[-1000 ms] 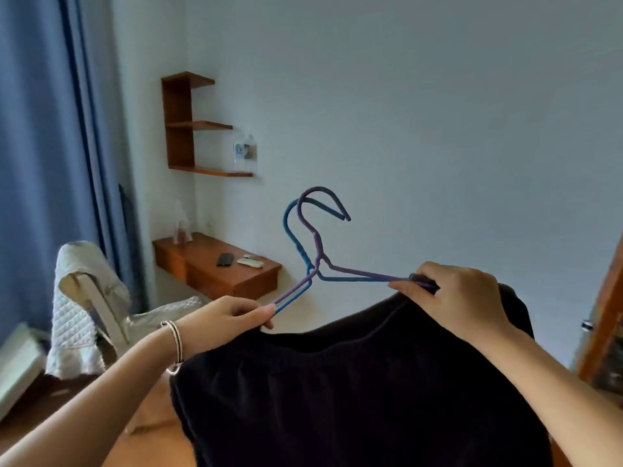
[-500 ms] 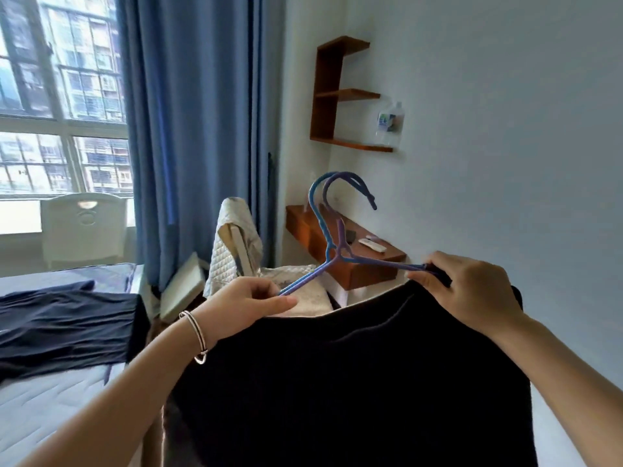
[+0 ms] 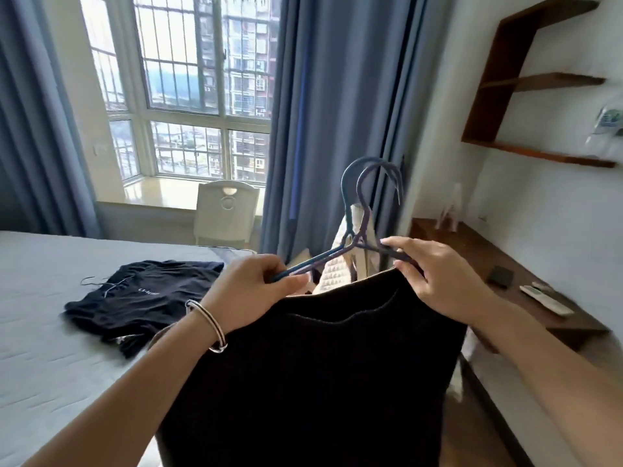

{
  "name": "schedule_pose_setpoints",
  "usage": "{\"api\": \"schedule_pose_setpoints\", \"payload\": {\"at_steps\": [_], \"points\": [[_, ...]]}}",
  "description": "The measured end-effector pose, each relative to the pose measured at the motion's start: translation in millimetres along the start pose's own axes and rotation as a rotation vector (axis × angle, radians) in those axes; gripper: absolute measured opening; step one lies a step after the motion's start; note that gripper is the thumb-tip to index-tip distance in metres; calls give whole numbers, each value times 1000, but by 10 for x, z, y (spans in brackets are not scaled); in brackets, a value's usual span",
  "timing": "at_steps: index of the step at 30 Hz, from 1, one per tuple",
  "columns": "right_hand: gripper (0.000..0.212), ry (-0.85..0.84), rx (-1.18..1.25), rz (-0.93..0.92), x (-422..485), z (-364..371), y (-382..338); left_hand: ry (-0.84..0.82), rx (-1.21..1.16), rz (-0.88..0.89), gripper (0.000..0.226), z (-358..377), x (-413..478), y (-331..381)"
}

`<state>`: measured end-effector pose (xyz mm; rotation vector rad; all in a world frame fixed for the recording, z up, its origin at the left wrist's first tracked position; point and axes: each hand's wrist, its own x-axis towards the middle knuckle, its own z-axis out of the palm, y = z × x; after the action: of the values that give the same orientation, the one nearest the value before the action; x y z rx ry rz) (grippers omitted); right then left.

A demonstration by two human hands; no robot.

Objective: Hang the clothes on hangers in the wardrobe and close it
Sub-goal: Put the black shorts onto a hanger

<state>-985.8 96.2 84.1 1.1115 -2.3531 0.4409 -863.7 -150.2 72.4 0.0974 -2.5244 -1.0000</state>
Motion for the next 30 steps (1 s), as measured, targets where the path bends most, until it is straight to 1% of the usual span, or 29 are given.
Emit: {"api": "schedule_pose_setpoints", "payload": {"at_steps": [2,4,6,8,10,13,16,21,22,25,26,27,28,29,30], "points": [[34,-105,213,23,291,266,-85,30,24,-71,41,-22,32,-282],[31,-158,323,-24,541,572,-158,42,12,-145,38,-27,62,-550],[23,-156,345,-98,754,920,-200,77,-2,-202,33,-10,103,-775],[18,-124,321,-190,954,1262,-197,118,-13,-263,35,32,165,-963],[19,-112,327,-286,1178,1598,-125,139,-3,-333,37,92,266,-1130],[22,-142,377,-397,1591,2070,-8,195,56,-428,36,157,480,-1313],[24,-134,471,-522,2093,2475,91,284,124,-509,30,198,745,-1389],[23,-203,632,-669,2908,2894,41,398,179,-691,20,191,1034,-1357],[23,-211,660,-702,3036,2948,-7,427,191,-740,27,195,1030,-1368],[22,-227,756,-776,3317,3099,-182,516,224,-938,61,246,872,-1415],[19,-239,786,-794,3372,3135,-234,536,250,-1012,63,295,800,-1429],[17,-250,812,-818,3420,3168,-282,580,302,-1066,56,360,736,-1450],[17,-265,834,-840,3461,3200,-331,651,366,-1102,49,425,692,-1468],[18,-293,853,-850,3498,3221,-386,738,412,-1115,48,486,673,-1474],[18,-334,867,-855,3531,3233,-444,826,427,-1111,51,540,664,-1489]]}}
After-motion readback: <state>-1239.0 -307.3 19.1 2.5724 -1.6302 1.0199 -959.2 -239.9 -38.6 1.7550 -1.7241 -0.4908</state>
